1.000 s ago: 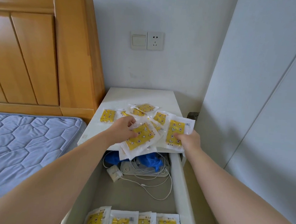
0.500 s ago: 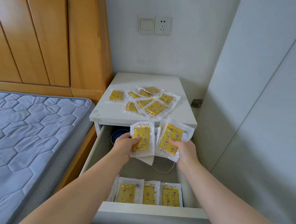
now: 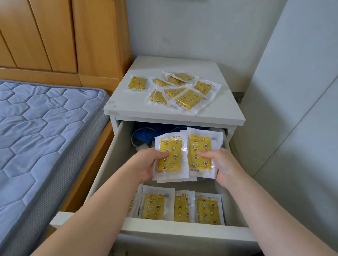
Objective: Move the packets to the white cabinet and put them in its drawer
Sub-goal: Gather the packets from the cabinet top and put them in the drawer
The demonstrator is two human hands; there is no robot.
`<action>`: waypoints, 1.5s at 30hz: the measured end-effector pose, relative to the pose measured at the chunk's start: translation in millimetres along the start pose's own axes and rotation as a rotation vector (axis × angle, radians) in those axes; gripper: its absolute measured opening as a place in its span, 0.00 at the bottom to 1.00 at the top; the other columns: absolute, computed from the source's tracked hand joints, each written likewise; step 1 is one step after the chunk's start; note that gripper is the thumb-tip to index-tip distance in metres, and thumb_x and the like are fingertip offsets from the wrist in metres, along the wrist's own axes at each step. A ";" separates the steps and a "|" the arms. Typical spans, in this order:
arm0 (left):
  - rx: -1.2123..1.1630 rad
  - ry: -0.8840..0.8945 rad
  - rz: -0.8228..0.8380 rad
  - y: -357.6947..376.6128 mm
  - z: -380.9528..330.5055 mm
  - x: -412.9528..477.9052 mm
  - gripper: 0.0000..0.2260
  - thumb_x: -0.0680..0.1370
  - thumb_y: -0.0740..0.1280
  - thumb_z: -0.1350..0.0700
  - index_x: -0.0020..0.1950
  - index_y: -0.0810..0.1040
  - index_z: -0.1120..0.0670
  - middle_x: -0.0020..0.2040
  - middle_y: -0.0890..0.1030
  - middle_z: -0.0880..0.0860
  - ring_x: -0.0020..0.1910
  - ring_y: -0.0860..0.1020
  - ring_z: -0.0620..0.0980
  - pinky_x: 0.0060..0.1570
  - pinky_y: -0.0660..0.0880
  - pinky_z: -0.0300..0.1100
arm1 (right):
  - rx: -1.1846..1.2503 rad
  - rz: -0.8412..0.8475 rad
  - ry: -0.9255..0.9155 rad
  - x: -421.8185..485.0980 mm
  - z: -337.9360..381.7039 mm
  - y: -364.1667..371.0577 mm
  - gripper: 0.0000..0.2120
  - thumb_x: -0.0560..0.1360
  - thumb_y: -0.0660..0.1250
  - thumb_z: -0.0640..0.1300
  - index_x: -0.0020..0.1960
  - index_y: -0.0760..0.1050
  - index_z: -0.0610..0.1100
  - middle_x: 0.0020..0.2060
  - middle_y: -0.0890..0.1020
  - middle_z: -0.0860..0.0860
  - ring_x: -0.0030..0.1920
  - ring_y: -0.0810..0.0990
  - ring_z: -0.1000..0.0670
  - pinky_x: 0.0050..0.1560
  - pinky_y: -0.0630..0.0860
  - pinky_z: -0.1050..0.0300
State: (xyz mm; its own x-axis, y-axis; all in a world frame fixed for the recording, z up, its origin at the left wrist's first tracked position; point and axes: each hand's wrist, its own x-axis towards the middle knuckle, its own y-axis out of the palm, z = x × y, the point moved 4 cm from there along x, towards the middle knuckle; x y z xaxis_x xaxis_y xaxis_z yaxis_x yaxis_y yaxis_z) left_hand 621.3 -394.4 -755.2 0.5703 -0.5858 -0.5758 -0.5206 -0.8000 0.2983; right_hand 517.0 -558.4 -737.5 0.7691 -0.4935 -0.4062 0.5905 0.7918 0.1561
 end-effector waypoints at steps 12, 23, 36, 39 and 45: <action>0.194 0.123 -0.334 -32.2 -30.7 8.5 0.10 0.79 0.64 0.64 0.60 0.74 0.58 0.54 0.81 0.56 0.53 0.80 0.56 0.56 0.77 0.53 | 0.069 -0.090 0.211 -6.9 -20.9 -1.1 0.12 0.77 0.64 0.38 0.60 0.74 0.45 0.50 0.83 0.42 0.50 0.82 0.42 0.49 0.79 0.44; 0.614 0.446 -0.488 -46.7 -52.2 1.6 0.09 0.80 0.62 0.61 0.60 0.73 0.57 0.53 0.79 0.52 0.51 0.78 0.51 0.36 0.72 0.35 | -0.255 -0.026 0.448 -15.7 -52.3 49.1 0.07 0.74 0.67 0.34 0.51 0.75 0.40 0.46 0.84 0.41 0.46 0.84 0.41 0.51 0.79 0.42; 0.534 0.449 -0.506 -60.9 -55.1 5.5 0.06 0.81 0.62 0.62 0.55 0.71 0.53 0.51 0.77 0.49 0.44 0.76 0.45 0.32 0.69 0.35 | -0.910 0.163 0.225 -8.6 -81.6 145.8 0.09 0.76 0.65 0.44 0.50 0.72 0.38 0.42 0.77 0.46 0.36 0.73 0.51 0.35 0.69 0.61; 0.503 0.443 -0.502 -64.0 -55.6 7.7 0.06 0.80 0.62 0.62 0.55 0.72 0.52 0.51 0.78 0.49 0.43 0.76 0.44 0.33 0.70 0.36 | -1.154 0.277 0.246 -9.5 -83.4 149.3 0.13 0.79 0.61 0.48 0.44 0.72 0.39 0.40 0.75 0.46 0.36 0.74 0.50 0.37 0.71 0.60; 0.435 0.420 -0.476 -69.7 -56.0 10.0 0.09 0.80 0.62 0.63 0.58 0.74 0.53 0.54 0.80 0.51 0.51 0.79 0.50 0.40 0.74 0.39 | -1.406 0.559 0.326 -27.3 -90.1 150.1 0.23 0.81 0.53 0.57 0.38 0.68 0.40 0.31 0.70 0.46 0.29 0.68 0.48 0.30 0.65 0.59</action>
State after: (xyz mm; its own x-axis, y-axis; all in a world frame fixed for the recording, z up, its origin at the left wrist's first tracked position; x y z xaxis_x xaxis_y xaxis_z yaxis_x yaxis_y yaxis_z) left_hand 698.9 -351.7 -739.1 0.9435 -0.2612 -0.2039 -0.3125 -0.9060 -0.2855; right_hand 562.6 -393.6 -784.1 0.6102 -0.0804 -0.7881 -0.5866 0.6228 -0.5177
